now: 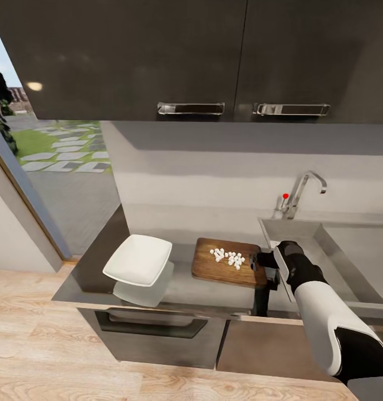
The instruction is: In the kitchen, take the Vidalia onion out of the sink, dice it on the chopping board with the paring knife, put the diced onion into the bowl on the countertop, then place both the paring knife and the chopping board into the sink.
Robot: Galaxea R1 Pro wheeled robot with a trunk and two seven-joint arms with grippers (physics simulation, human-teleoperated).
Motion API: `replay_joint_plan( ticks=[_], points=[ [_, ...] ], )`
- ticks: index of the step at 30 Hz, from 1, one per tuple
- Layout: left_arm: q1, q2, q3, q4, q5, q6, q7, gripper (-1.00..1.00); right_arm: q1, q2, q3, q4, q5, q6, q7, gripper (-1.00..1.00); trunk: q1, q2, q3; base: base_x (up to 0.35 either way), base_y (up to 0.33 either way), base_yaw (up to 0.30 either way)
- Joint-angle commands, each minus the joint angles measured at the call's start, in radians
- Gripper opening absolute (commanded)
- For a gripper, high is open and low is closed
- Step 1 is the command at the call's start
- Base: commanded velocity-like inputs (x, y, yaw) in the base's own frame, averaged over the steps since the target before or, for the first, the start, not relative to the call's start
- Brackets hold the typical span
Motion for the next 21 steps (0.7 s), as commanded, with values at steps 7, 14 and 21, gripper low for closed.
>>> replay_joint_plan(
  ticks=[7,14,21],
  points=[
    [-0.001,-0.001,-0.009,0.003,0.007,-0.005,0.0,1.0,-0.001,0.001,-0.003,0.0,0.01,0.004,0.005,-1.0,0.0,-0.002,-0.002,0.0,0.0,0.0],
    [-0.001,0.0,-0.008,0.003,0.007,-0.005,0.0,1.0,-0.001,0.002,-0.003,-0.001,0.01,0.004,0.005,-1.0,0.0,-0.002,-0.002,0.0,0.0,0.0],
    [-0.001,0.0,-0.009,0.003,0.007,-0.005,0.0,1.0,-0.001,0.002,-0.003,-0.001,0.01,0.004,0.005,-1.0,0.0,-0.002,-0.002,0.0,0.0,0.0]
  ],
)
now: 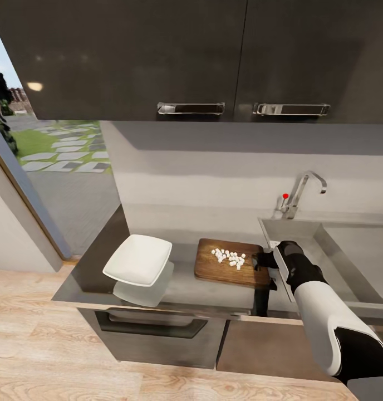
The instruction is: In the kitchen, take the Vidalia onion out of the sink, dice it on the chopping board with the paring knife, put the diced onion into the bowl on the countertop, then place both the paring knife and the chopping board into the sink.
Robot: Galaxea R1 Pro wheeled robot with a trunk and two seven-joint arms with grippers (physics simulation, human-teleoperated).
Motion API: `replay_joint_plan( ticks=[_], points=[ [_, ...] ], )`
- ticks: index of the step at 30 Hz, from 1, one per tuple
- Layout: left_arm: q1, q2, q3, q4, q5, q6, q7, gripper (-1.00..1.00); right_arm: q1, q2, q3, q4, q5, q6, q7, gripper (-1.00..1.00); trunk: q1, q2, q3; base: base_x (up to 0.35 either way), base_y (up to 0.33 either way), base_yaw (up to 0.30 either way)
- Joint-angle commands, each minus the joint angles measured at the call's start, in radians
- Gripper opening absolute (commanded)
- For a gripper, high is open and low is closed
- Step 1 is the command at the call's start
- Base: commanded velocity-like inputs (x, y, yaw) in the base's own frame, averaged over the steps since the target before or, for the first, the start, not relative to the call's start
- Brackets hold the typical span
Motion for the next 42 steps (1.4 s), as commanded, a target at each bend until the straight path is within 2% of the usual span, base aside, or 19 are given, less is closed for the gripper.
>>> replay_joint_plan(
  ticks=[1,7,42],
  points=[
    [-0.001,0.0,-0.008,0.003,0.007,-0.005,0.0,1.0,-0.001,0.001,-0.003,-0.001,0.007,0.004,0.004,-1.0,0.0,-0.002,-0.002,0.0,0.0,0.0],
    [-0.001,-0.001,-0.008,0.003,0.007,-0.005,0.0,1.0,-0.001,0.0,-0.003,-0.001,0.007,0.005,0.004,-1.0,0.0,-0.002,0.001,0.0,0.0,0.0],
    [-0.001,-0.001,-0.008,0.003,0.007,-0.005,0.0,1.0,-0.001,-0.002,-0.003,-0.002,0.01,0.004,0.004,-1.0,0.0,-0.002,0.055,0.0,0.0,0.0]
  ],
)
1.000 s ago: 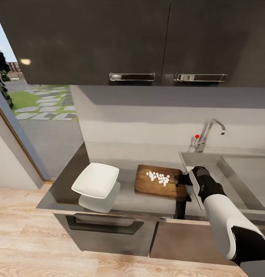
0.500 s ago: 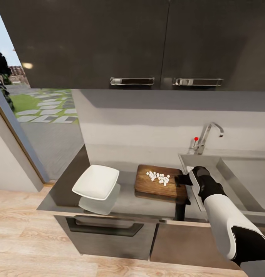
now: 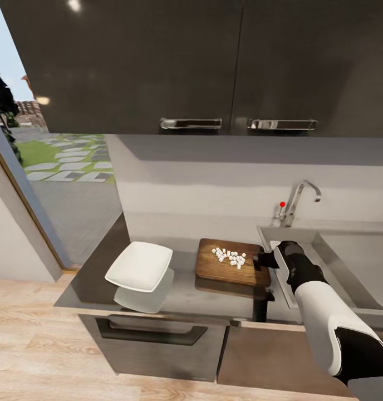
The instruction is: In the kitchen, take the Vidalia onion out of the sink, dice it on the chopping board with the paring knife, put the diced onion into the bowl on the countertop, then place both the paring knife and the chopping board into the sink.
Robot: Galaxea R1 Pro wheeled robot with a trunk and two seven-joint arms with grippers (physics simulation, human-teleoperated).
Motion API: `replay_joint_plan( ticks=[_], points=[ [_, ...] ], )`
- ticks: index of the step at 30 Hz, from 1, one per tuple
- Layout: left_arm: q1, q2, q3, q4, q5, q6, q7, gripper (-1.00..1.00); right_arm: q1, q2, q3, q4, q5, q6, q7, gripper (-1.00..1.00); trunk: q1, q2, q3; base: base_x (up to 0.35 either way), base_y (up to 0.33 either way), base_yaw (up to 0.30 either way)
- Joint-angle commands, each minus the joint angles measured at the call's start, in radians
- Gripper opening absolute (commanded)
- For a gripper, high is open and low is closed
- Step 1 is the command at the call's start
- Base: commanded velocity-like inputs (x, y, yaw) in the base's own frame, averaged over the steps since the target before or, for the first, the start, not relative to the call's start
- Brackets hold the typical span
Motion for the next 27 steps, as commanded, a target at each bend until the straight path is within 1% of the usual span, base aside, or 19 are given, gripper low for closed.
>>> replay_joint_plan(
  ticks=[1,18,20,27],
  points=[
    [-0.001,0.0,-0.008,0.003,0.007,-0.005,0.0,1.0,-0.001,0.001,-0.003,-0.001,0.009,0.004,0.005,-1.0,0.0,-0.002,0.0,0.0,0.0,0.0],
    [-0.001,-0.001,-0.008,0.003,0.007,-0.005,0.0,1.0,-0.001,0.001,-0.003,-0.001,0.009,0.004,0.004,-1.0,0.0,-0.002,0.026,0.0,0.002,0.0],
    [-0.001,-0.001,-0.009,0.003,0.007,-0.005,0.0,1.0,-0.001,0.001,-0.003,-0.001,0.009,0.004,0.004,-1.0,0.0,-0.002,0.029,0.0,0.103,0.0],
    [-0.001,0.0,-0.008,0.003,0.007,-0.005,0.0,1.0,-0.001,0.002,-0.003,-0.001,0.009,0.004,0.004,-1.0,0.0,-0.002,0.04,0.0,0.228,0.0]
  ],
)
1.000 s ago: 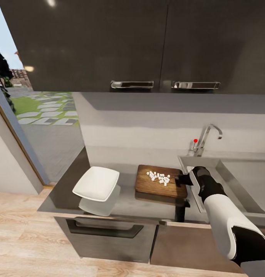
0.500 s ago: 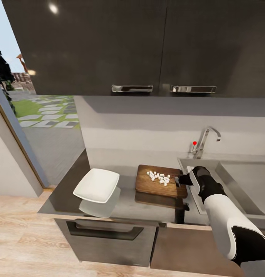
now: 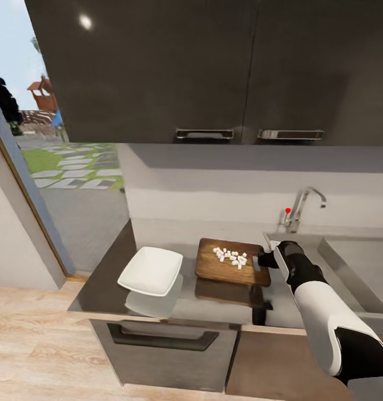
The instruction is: In the kitchen, take the Vidalia onion out of the sink, dice it on the chopping board with the paring knife, put the diced onion into the bowl on the countertop, then place both the paring knife and the chopping board into the sink.
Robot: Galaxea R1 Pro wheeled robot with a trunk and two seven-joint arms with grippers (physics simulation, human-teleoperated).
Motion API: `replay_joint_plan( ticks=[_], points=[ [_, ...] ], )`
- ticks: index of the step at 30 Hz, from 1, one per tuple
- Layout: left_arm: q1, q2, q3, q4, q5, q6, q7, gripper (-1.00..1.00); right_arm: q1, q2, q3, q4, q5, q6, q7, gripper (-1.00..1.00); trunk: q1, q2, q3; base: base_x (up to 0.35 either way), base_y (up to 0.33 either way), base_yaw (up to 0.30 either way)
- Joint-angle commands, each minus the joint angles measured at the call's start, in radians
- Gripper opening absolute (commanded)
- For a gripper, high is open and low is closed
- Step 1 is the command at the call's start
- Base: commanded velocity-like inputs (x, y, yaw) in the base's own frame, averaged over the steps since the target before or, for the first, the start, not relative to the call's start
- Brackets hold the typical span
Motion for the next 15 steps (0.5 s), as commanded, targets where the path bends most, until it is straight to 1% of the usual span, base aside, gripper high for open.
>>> replay_joint_plan(
  ticks=[1,15],
  points=[
    [-0.001,-0.001,-0.008,0.003,0.007,-0.005,0.0,1.0,-0.001,0.001,-0.004,-0.001,0.011,0.005,0.005,-1.0,0.0,-0.002,0.0,0.0,0.064,0.0],
    [-0.001,-0.001,-0.009,0.003,0.007,-0.005,0.0,1.0,-0.001,0.001,-0.004,-0.001,0.011,0.005,0.005,-1.0,0.0,-0.002,0.022,0.0,0.006,0.0]
  ],
)
